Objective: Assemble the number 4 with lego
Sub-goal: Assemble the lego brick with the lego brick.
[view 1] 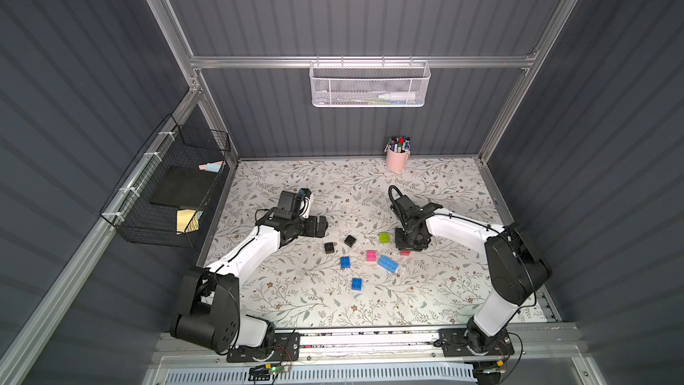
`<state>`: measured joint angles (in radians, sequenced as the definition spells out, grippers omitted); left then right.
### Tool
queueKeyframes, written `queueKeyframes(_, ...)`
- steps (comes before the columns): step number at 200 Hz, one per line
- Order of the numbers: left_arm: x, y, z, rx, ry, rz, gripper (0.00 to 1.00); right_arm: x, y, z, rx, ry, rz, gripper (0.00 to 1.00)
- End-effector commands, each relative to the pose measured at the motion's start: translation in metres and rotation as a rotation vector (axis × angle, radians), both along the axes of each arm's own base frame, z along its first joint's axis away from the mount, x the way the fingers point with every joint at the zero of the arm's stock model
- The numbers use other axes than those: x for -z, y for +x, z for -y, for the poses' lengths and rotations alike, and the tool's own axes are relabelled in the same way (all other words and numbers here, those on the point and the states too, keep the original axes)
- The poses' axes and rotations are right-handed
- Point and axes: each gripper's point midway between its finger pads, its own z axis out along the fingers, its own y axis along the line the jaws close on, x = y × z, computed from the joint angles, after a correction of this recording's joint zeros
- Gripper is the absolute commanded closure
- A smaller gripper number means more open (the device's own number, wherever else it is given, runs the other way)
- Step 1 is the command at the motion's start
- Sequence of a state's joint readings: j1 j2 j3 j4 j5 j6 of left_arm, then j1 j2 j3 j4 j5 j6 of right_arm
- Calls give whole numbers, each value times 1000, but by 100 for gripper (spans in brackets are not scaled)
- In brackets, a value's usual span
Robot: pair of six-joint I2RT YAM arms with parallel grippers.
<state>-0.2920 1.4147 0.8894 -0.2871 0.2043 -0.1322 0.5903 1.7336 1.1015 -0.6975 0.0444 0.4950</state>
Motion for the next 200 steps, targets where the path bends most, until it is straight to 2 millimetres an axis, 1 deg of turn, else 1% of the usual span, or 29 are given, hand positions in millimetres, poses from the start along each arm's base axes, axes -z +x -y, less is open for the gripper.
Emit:
queueKeyframes(1,-7,3,3,1,-20,18,1,45,-31,12,-38,-49,-177,92)
queueKeyframes(15,-7,2,2,-1,-18,19,1,44,-30,8,-36,-27,-178,93)
queueKeyframes(34,-7,1,2,-1,-13,19,1,39,-29,-5,-34,17,-186,94)
queueKeyframes(60,-7,2,2,-2,-17,21,1,32,-28,-16,-42,-14,-178,94)
queueKeyframes(81,-8,3,3,0,-20,22,1,32,-28,-27,-39,-4,-183,94)
queueKeyframes(108,-10,1,2,-1,-16,26,0,34,-30,-27,-19,-21,-193,93)
queueKeyframes(151,-11,1,1,0,-14,32,1,23,-27,-22,-11,-40,-163,82)
queueKeyframes(163,-11,2,1,0,-13,33,1,18,-24,-23,-11,-38,-150,78)
queueKeyframes(200,-13,-1,0,3,-10,36,1,5,-17,-27,-10,-24,-119,71)
